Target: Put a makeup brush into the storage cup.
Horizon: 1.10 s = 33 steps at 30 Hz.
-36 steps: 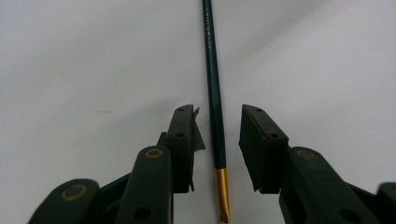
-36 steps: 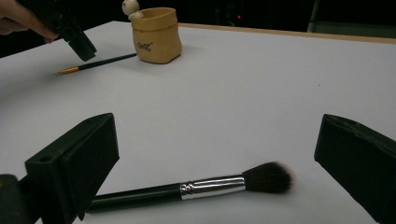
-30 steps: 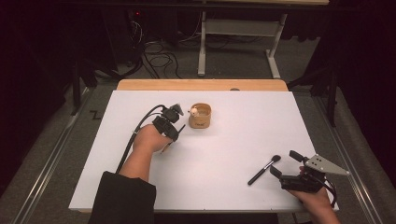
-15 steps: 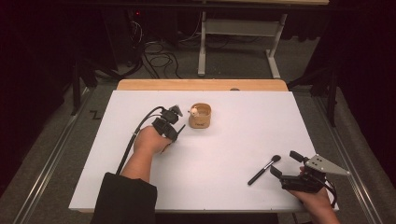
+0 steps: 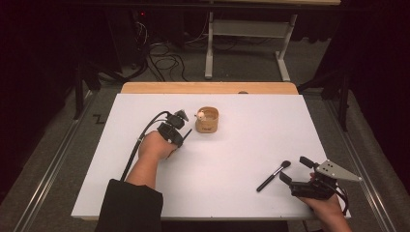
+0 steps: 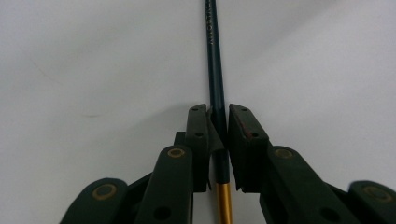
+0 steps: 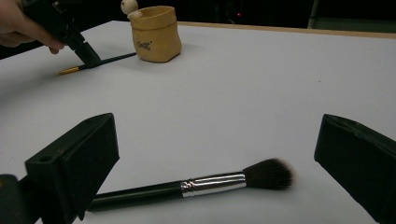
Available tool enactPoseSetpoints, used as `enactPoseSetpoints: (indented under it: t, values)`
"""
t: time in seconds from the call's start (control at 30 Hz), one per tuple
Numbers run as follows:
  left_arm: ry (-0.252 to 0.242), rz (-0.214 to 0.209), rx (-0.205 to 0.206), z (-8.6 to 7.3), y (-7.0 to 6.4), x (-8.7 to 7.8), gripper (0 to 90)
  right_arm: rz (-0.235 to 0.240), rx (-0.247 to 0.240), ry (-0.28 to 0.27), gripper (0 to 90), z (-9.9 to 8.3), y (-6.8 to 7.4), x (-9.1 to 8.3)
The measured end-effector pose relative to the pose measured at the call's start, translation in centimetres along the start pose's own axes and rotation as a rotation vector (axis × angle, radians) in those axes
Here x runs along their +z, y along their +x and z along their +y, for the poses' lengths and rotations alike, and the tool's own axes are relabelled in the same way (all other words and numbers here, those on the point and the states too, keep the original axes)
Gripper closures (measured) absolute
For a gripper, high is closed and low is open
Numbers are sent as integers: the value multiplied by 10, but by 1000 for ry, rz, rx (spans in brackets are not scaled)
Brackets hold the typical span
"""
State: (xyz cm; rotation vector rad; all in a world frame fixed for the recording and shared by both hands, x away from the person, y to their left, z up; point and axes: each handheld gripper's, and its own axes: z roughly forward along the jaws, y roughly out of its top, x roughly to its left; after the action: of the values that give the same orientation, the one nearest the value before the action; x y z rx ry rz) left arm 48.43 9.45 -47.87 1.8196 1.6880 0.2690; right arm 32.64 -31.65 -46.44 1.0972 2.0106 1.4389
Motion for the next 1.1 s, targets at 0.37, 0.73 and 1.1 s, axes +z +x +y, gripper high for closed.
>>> enactPoseSetpoints:
  t: [0.37,0.73,1.1]
  values:
    - [8,20,-8,2,0,2,829,3,5,0,5,0,0,0]
    - [6,24,4,2,-1,-1,834,-2,9,0,6,0,-1,-1]
    - [-32,-12,-5,4,0,-19,834,-4,2,-1,6,1,0,-1]
